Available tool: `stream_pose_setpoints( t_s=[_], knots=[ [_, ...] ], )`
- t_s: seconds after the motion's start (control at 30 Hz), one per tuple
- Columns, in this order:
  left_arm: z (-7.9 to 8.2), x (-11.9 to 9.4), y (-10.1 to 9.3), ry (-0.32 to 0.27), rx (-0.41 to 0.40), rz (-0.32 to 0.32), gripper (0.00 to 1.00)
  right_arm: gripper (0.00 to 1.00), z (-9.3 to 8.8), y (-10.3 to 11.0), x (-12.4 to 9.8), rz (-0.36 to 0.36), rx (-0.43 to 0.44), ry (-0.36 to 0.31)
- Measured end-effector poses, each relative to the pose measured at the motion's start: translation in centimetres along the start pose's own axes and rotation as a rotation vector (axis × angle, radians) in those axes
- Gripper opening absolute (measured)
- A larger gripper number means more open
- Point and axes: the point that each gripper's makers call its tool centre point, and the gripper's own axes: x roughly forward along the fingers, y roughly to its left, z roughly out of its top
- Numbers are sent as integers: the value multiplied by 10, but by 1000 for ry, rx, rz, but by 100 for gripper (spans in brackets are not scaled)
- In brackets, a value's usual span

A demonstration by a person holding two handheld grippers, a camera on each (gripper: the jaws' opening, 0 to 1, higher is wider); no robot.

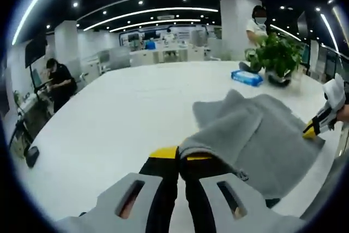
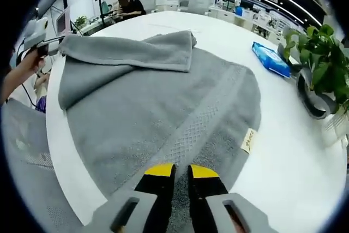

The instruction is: Open the folded towel by lifting each exposed corner and separating the folded layers until the towel lies flat within the target outline without major curled edges

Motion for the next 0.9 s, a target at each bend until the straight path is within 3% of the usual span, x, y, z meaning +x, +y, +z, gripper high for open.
stream_pose_setpoints(
  t_s=[0.17,0.53,0.67,0.9],
  knots=[
    [-19,-2,16,45,5,23,2,5,0,-1,0,-1,-8,-6],
    [-45,-12,48,106,-15,75,2,1,0,-4,0,-22,-12,-3],
    [-56,-17,66,132,-3,108,2,0,-1,-5,0,-32,-17,-7],
    [-80,-35,94,172,-54,183,2,0,-3,-8,-1,-53,-12,-13]
  ],
)
